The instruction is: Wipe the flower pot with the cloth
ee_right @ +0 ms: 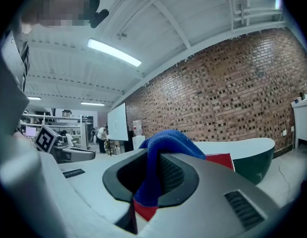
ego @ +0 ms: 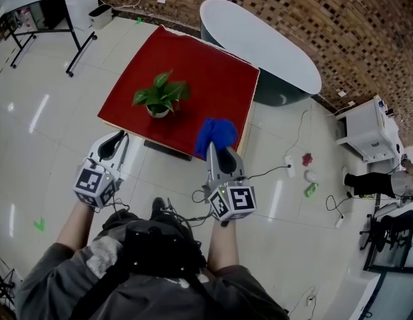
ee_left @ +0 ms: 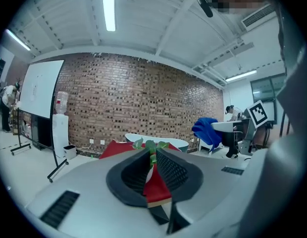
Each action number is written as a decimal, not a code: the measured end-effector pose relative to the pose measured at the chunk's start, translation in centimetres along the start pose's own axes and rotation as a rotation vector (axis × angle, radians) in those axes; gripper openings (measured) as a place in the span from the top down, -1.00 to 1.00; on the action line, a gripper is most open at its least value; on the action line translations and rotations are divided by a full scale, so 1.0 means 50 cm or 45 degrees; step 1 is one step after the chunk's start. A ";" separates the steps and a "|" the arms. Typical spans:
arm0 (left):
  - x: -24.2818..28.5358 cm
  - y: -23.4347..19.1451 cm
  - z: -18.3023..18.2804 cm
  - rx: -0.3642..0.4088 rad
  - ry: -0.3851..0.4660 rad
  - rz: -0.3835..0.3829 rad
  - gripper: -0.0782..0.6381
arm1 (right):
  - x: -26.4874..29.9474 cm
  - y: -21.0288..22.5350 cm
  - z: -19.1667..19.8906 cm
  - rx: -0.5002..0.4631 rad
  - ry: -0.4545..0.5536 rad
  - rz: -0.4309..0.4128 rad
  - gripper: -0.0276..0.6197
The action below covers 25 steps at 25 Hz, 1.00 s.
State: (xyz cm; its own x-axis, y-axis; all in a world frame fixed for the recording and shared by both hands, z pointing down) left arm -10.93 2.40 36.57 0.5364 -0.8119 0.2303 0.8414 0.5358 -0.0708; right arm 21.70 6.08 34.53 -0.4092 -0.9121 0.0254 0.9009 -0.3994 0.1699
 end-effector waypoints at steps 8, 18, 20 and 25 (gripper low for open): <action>0.097 -0.022 0.060 0.007 -0.063 0.014 0.33 | 0.096 0.071 0.086 0.089 -0.125 0.017 0.73; 0.308 -0.081 0.201 0.162 -0.245 0.130 -0.24 | 0.265 0.099 0.260 0.201 -0.404 -0.074 0.73; 0.350 -0.093 0.228 0.189 -0.265 0.161 -0.28 | 0.307 0.105 0.292 0.220 -0.434 -0.083 0.73; 0.452 -0.151 0.226 0.201 -0.248 0.191 -0.32 | 0.427 0.143 0.311 0.344 -0.398 -0.124 0.73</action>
State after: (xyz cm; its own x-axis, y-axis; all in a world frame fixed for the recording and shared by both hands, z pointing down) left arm -5.90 -17.39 53.30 0.6185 -0.6692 0.4118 0.7247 0.6884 0.0302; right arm 17.15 -14.83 51.59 -0.5522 -0.7827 0.2873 0.8026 -0.4057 0.4374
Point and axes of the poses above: the fingertips, and each gripper's own axes: x forward along the fingers, y to its right, z out of its underside, the point moved 10 cm from there along -x, backward along the fingers, and after that the axes turned 4 degrees about -z, right-handed, at the moved point
